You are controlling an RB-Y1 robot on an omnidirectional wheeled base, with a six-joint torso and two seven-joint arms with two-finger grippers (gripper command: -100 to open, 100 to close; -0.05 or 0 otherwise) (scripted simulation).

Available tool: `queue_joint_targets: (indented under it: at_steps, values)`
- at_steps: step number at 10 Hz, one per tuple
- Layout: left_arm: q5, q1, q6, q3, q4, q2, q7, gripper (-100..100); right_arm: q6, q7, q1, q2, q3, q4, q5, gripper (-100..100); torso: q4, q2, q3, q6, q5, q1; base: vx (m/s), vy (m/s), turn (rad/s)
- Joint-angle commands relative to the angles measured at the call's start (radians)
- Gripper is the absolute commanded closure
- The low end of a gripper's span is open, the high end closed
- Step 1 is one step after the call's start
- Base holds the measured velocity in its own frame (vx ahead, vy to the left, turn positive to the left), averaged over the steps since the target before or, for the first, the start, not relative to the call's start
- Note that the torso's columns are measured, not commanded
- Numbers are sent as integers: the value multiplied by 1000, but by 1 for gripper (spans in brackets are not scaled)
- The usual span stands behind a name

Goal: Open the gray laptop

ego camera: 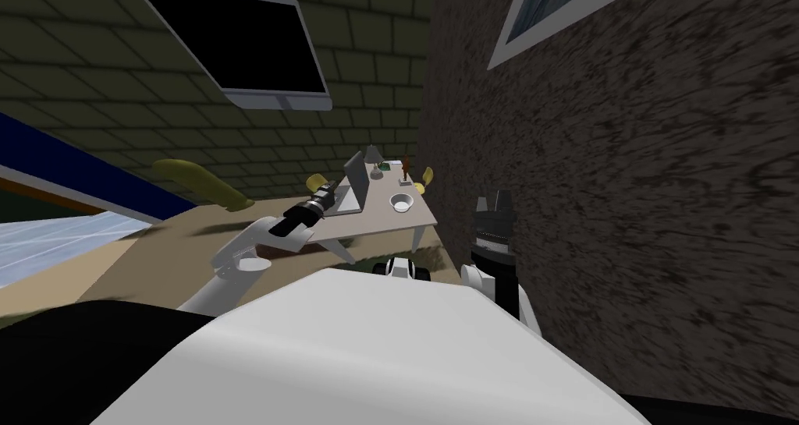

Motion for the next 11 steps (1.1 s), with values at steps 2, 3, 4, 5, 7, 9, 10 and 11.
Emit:
queue_joint_targets:
  at_steps: [2, 3, 4, 5, 7, 9, 10, 11]
  values:
    - [12, -26, 103, 20, 12, 78, 34, -100, 0, 0, 0, 0, 0, 0, 0, 0, 0, 0, 0, 0, 0, 0, 2, -20, -122]
    - [12, -26, 125, 20, 12, 78, 34, -100, 0, 0, 0, 0, 0, 0, 0, 0, 0, 0, 0, 1, 0, 0, 2, -17, -69]
    - [17, -37, 152, 29, 16, 113, 49, -100, 0, 0, 0, 0, 0, 0, 0, 0, 0, 0, 0, 0, 0, 0, 2, -25, -136]
    - [17, -37, 178, 29, 16, 113, 49, -100, 0, 0, 0, 0, 0, 0, 0, 0, 0, 0, 0, 1, 0, -1, 4, -19, -69]
    - [23, -48, 228, 39, 20, 148, 64, -100, 0, 0, 0, 0, 0, 0, 0, 0, 0, 0, 0, 1, 0, 0, 6, -18, -102]
    - [28, -58, 276, 47, 24, 181, 78, -100, 0, 0, 0, 0, 0, 0, 0, 0, 0, 0, 0, 1, 0, 0, 5, -19, -101]
    - [33, -67, 310, 56, 27, 212, 92, -100, 0, 0, 0, 0, 0, 0, 0, 0, 0, 0, 0, 0, 0, 0, 8, -19, -149]
    - [33, -67, 322, 56, 27, 212, 92, -100, 0, 0, 0, 0, 0, 0, 0, 0, 0, 0, 0, 1, 0, 0, 6, -14, -59]
